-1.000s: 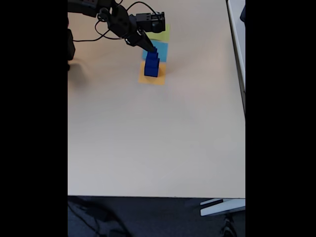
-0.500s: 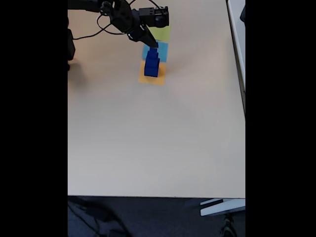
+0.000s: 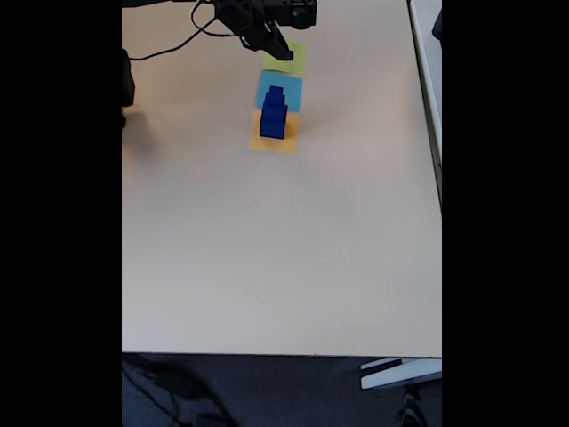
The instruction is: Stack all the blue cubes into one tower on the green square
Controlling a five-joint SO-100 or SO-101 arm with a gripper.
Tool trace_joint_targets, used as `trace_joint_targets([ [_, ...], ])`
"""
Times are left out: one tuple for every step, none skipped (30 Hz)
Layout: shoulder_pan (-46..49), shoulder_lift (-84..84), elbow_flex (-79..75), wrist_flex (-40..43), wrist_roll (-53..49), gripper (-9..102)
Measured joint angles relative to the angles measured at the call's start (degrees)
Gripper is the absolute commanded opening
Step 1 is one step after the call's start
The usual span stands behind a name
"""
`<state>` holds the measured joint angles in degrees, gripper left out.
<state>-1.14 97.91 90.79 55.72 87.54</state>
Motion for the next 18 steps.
trace_joint_targets([
  [-0.53,-0.88,-0.79,0.53,1.32,2],
  [-0.97,-1.85,-1.76,1.32,2.72,2],
  [-1.49,-2.81,-2.64,2.20,4.13,2],
  [-2.02,-3.69,-3.25,2.81,5.45,2],
  [-2.55,-4.57,-3.69,2.99,6.59,1],
  [-3.16,-5.10,-3.78,3.16,7.73,1],
  [-3.69,-5.62,-3.87,3.16,8.79,1],
  [-4.22,-6.24,-3.96,3.16,9.84,1],
  [-4.66,-6.77,-3.96,3.16,10.81,1],
  [-5.10,-7.38,-3.96,3.16,11.51,1],
  [-5.54,-7.82,-3.96,3.16,12.22,1],
  [-5.71,-8.44,-3.96,3.16,12.74,1],
  [-5.80,-8.79,-3.96,3.16,13.10,1],
  [-5.80,-8.96,-3.96,3.16,13.27,1],
  [-5.71,-8.96,-3.96,2.90,13.36,1],
  [-5.54,-8.96,-3.96,2.37,13.36,1],
  [-5.54,-8.96,-3.96,1.93,13.36,1],
  [-5.45,-8.96,-3.96,1.49,13.36,1],
])
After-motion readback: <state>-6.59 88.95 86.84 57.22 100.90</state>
